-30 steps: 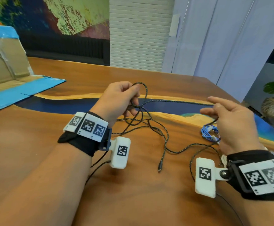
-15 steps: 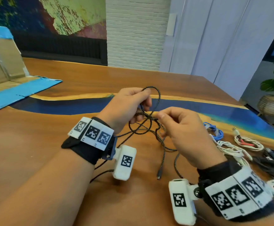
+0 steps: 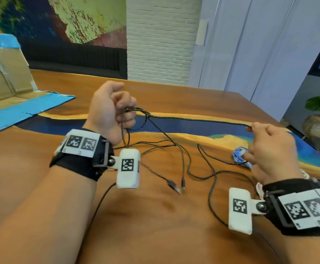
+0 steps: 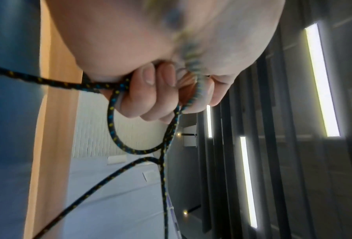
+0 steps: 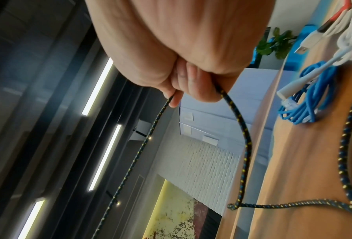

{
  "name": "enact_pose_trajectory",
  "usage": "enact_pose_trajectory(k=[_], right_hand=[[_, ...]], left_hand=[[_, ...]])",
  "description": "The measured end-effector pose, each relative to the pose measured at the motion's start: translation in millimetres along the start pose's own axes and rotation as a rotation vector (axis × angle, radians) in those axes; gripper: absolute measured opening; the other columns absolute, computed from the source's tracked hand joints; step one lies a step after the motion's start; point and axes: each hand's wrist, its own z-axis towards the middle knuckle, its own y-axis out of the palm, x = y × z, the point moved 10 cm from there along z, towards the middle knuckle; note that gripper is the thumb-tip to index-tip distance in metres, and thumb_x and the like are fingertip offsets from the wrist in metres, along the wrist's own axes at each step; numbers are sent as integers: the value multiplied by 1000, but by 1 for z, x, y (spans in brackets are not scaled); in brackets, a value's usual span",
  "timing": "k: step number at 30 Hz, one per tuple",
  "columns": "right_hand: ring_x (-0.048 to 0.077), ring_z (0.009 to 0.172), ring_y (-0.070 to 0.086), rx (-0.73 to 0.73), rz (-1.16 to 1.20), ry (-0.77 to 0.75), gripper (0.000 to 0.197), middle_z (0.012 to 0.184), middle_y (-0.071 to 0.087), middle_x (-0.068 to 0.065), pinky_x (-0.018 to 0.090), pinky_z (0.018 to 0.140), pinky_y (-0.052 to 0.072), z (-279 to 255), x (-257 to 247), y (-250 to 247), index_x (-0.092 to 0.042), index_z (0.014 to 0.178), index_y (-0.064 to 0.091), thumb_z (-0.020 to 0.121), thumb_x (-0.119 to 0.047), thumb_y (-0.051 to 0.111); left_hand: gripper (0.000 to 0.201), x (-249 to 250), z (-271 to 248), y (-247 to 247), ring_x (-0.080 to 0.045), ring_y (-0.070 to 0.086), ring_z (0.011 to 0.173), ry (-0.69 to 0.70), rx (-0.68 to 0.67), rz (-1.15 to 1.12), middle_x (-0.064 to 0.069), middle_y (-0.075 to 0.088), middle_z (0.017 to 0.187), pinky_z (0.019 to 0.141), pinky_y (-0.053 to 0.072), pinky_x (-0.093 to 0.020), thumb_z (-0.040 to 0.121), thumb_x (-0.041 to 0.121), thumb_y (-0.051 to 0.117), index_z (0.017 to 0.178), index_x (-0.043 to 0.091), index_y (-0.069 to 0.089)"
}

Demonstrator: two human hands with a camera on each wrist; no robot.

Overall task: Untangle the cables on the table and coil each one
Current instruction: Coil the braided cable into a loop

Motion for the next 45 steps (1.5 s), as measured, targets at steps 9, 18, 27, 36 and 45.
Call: enact_pose_trajectory(k=[9, 18, 27, 36, 45], right_hand=[[-2, 106, 62, -469, -537, -169, 39, 108, 71, -16, 16, 77, 48, -45, -15, 69, -35, 104, 75, 94, -2, 57], [11, 104, 71, -693, -279, 33, 31, 108, 77, -7, 43, 101, 51, -94, 19, 125, -34, 117, 51, 93, -36, 71], [10, 43, 25, -359, 188, 162, 6, 55, 35, -6, 23, 37, 27, -60, 7, 88, -13, 101, 59, 105, -13, 54], [10, 40, 28, 32, 246, 28, 13, 60, 37, -3, 24, 37, 27, -24, -14, 17, -21, 101, 63, 104, -12, 53], [14, 63, 55, -283, -300, -113, 26, 79, 63, -8, 33, 55, 51, -19, -23, 32, -29, 111, 75, 102, -16, 54]], left_hand=[[49, -25, 3, 36, -15, 22, 47, 48, -125, 250, 3, 27, 57, 42, 26, -21, 85, 12, 78, 52, 25, 44], [46, -38, -7, 72, -16, 19, 49, 97, -260, 182, -11, 14, 68, 44, 26, -22, 74, 21, 81, 58, 19, 39], [37, -31, 1, 44, -16, 22, 50, 60, -119, 329, -7, 29, 73, 44, 19, -26, 90, 34, 68, 61, 25, 47], [26, -27, 10, 7, -16, 30, 49, -22, -19, 532, 7, 45, 67, 46, 27, -25, 99, 23, 62, 74, 16, 56], [16, -23, 2, 21, -14, 49, 62, 45, -110, 537, -7, 58, 71, 59, 46, -23, 90, -7, 66, 95, 5, 75]])
